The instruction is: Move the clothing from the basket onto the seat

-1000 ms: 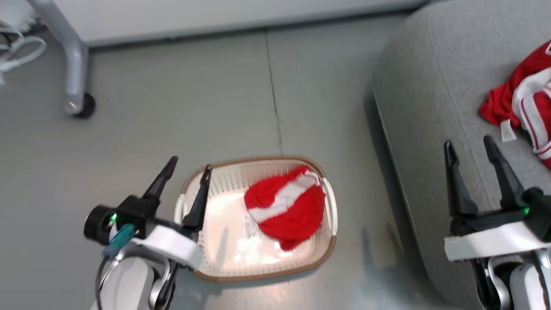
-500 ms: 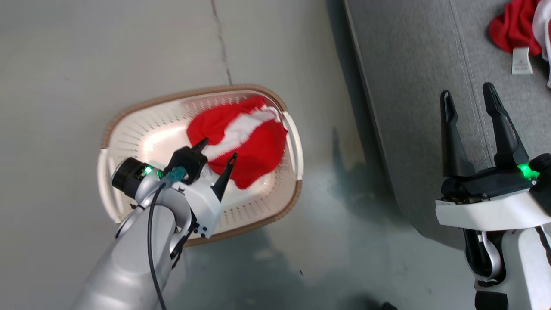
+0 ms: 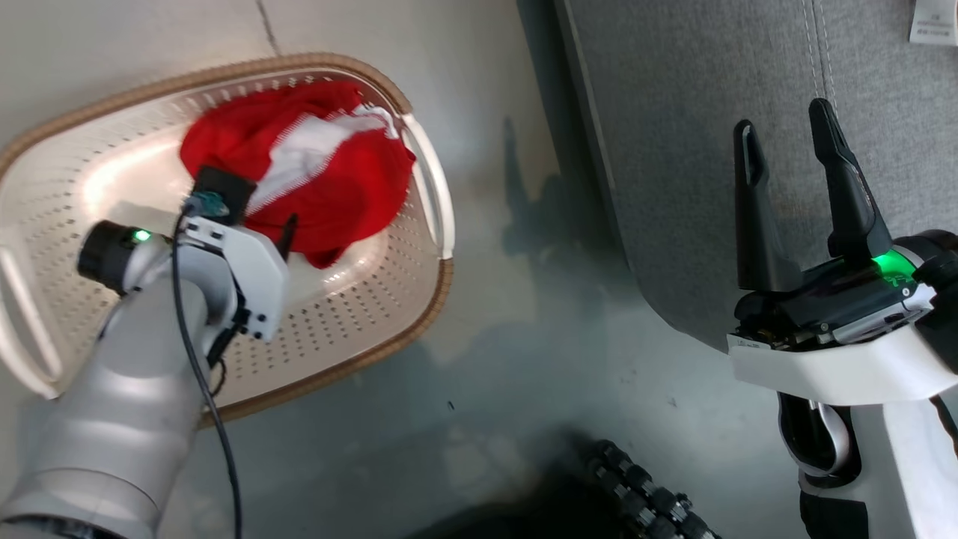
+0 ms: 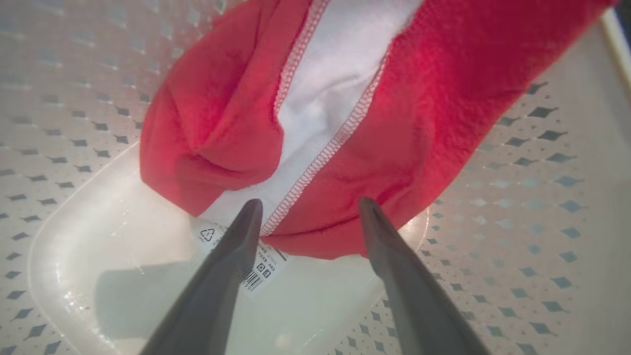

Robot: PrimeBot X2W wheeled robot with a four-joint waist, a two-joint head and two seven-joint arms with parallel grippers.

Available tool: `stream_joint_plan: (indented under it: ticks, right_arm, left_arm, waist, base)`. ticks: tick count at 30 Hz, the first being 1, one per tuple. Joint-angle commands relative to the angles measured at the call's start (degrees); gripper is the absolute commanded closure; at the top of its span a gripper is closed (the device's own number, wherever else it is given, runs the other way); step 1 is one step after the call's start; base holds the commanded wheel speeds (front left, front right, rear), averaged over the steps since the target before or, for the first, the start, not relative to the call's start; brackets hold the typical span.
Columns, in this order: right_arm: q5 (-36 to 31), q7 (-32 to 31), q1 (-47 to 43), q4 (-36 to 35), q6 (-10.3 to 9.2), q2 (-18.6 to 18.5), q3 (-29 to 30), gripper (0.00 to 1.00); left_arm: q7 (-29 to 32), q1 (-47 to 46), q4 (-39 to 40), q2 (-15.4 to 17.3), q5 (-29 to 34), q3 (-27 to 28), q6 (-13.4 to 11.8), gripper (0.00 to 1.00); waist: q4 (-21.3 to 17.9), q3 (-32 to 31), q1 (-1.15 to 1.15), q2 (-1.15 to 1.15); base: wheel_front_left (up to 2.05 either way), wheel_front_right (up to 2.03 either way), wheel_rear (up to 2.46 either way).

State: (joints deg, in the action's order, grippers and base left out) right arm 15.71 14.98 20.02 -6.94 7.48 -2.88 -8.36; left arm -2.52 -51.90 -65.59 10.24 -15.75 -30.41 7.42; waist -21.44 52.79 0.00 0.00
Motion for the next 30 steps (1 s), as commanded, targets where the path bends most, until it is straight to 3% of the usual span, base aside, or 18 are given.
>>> stream_joint_plan:
  ticks: [1, 8, 17, 18, 19, 20, 21, 30]
  right_arm:
    - [0.55, 0.38, 0.86, -0.90, 0.03, -0.08, -0.41, 0.00]
    - [0.90, 0.30, -0.54, -4.08, 0.03, -0.08, -0.86, 0.00]
    - [0.94, 0.32, -2.98, -6.99, 0.03, -0.09, -0.25, 0.00]
    - [0.97, 0.33, -3.18, -7.29, 0.03, -0.09, -0.29, 0.00]
    - [0.79, 0.33, -3.38, -7.68, 0.03, -0.09, -0.33, 0.00]
    - [0.34, 0.32, -3.64, -8.11, 0.03, -0.09, -0.41, 0.00]
    - [-0.06, 0.32, -3.93, -8.56, 0.03, -0.08, -0.53, 0.00]
    - [-2.22, 0.32, -5.95, -11.56, 0.03, -0.09, -0.26, 0.00]
  left_arm:
    - [0.38, -1.93, -0.89, 1.26, -0.51, 0.23, 0.05, 0.00]
    - [2.81, -5.82, -5.35, 2.11, -1.85, 0.56, -0.05, 0.00]
    - [5.44, -8.11, -7.48, 1.93, -3.43, 1.36, -2.26, 0.00]
    - [5.67, -8.30, -7.61, 1.85, -3.60, 1.42, -2.47, 0.07]
    - [6.03, -8.35, -7.75, 1.78, -3.72, 1.44, -2.37, 0.49]
    - [5.95, -8.35, -7.84, 1.78, -4.05, 1.57, -2.25, 0.79]
    - [5.71, -8.37, -7.90, 1.84, -4.28, 1.70, -2.07, 1.00]
    - [1.46, -9.15, -7.97, 2.80, -5.57, 1.75, -0.92, 1.00]
  waist:
    - [-2.66, 3.14, 0.00, 0.00]
    - [-2.70, 5.36, 0.00, 0.00]
    - [-2.16, 7.03, 0.00, 0.00]
    - [-2.13, 7.11, 0.00, 0.00]
    - [-2.00, 7.20, 0.00, 0.00]
    - [-1.77, 7.31, 0.00, 0.00]
    - [-1.47, 7.44, 0.00, 0.00]
    - [0.25, 8.03, 0.00, 0.00]
  base:
    - [0.00, 0.00, 0.00]
    - [0.00, 0.00, 0.00]
    - [0.00, 0.00, 0.00]
    - [0.10, 0.10, 0.10]
    - [0.17, 0.17, 0.17]
    - [0.21, 0.21, 0.21]
    - [0.21, 0.21, 0.21]
    - [0.09, 0.09, 0.09]
